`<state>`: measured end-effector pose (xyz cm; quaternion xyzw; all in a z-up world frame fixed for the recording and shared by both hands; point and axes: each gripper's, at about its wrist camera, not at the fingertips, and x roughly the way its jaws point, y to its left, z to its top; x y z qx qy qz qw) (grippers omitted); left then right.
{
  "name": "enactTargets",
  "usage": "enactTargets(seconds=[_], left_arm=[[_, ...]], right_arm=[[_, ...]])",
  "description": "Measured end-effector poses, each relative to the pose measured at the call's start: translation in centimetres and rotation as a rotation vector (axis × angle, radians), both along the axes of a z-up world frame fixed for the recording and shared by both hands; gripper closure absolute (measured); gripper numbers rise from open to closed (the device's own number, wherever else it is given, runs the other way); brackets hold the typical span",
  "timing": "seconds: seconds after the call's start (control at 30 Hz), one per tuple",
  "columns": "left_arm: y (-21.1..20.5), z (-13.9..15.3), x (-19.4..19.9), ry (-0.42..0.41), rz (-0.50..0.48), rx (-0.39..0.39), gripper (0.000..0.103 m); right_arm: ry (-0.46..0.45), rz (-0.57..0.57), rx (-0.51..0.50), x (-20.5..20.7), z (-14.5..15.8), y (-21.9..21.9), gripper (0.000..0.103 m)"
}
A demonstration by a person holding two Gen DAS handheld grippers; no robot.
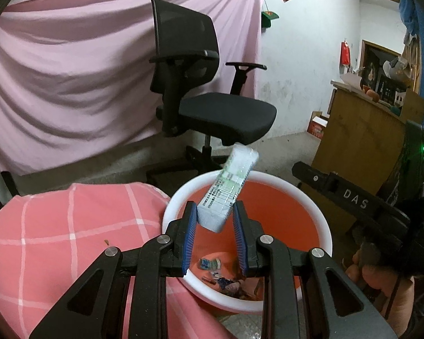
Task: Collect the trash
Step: 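Open both tools over the bucket to drop the strip and battery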
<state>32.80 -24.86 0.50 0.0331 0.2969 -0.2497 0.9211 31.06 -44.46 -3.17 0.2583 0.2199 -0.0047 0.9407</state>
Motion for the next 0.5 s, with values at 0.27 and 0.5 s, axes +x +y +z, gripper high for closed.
enactTargets(seconds=[0.27,0.5], left_arm=[[0.24,-0.34,-0.02,0.026,0.012,-0.007,0.081],[0.84,0.20,-0.31,0.020,0.031,-0.018,0.081]], right_arm=[[0.004,0.005,-0.003,-0.07,-0.13,-0.11,0.061],[0.006,0.007,-0.008,-0.11,-0.16,-0.03,0.061]])
